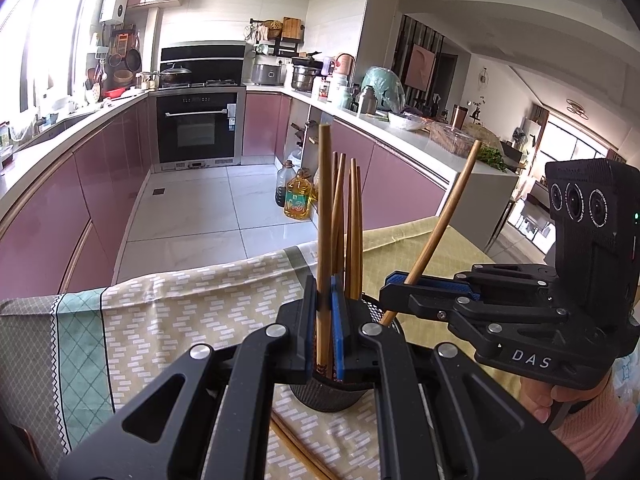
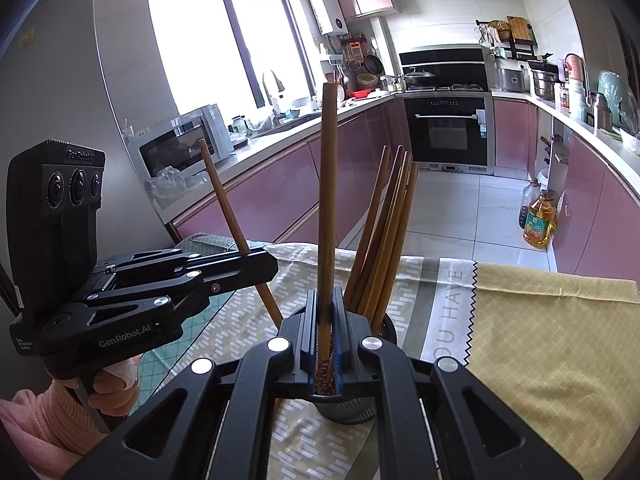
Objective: Organize utensils
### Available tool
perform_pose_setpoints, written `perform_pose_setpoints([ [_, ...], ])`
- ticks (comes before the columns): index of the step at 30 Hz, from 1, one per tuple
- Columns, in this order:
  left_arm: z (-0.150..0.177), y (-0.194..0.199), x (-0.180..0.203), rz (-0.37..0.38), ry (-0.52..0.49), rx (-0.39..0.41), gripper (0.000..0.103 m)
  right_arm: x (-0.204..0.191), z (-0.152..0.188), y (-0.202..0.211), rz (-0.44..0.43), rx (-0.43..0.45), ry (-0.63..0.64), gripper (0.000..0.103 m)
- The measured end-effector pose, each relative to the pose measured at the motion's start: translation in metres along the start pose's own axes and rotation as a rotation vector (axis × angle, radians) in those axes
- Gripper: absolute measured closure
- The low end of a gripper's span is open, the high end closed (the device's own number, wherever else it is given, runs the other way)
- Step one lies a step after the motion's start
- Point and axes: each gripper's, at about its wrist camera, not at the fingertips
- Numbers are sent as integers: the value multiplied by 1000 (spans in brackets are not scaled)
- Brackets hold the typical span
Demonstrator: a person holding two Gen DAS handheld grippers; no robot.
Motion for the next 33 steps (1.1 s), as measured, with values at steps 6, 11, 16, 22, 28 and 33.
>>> perform_pose_setpoints([
  [6,3,-4,1,0,-12,-15,95,2,2,-7,-1,-19,-8,97],
  [11,5,-11,2,-1,-20,-32,95,5,5,-12,0,-30,-16,97],
  [16,5,-17,1,-1,-28,-38,95,7,4,-16,7,-32,-25,97],
  [22,6,-25,4,-3,-30,-47,95,11,3,-20,14,-34,-39,97],
  [28,6,-36,5,0,-27,-64,95,15,4,-24,23,-36,-55,96],
  [33,7,-45,5,11,-27,-77,95,17,3,-25,25,-37,-61,96],
])
Point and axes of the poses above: each gripper's, at about its wrist camera, not at the fingertips, and y roughly against the way its jaws point, x to its right, z to its underside, and after that the axes turned 8 degrees about x, right-handed
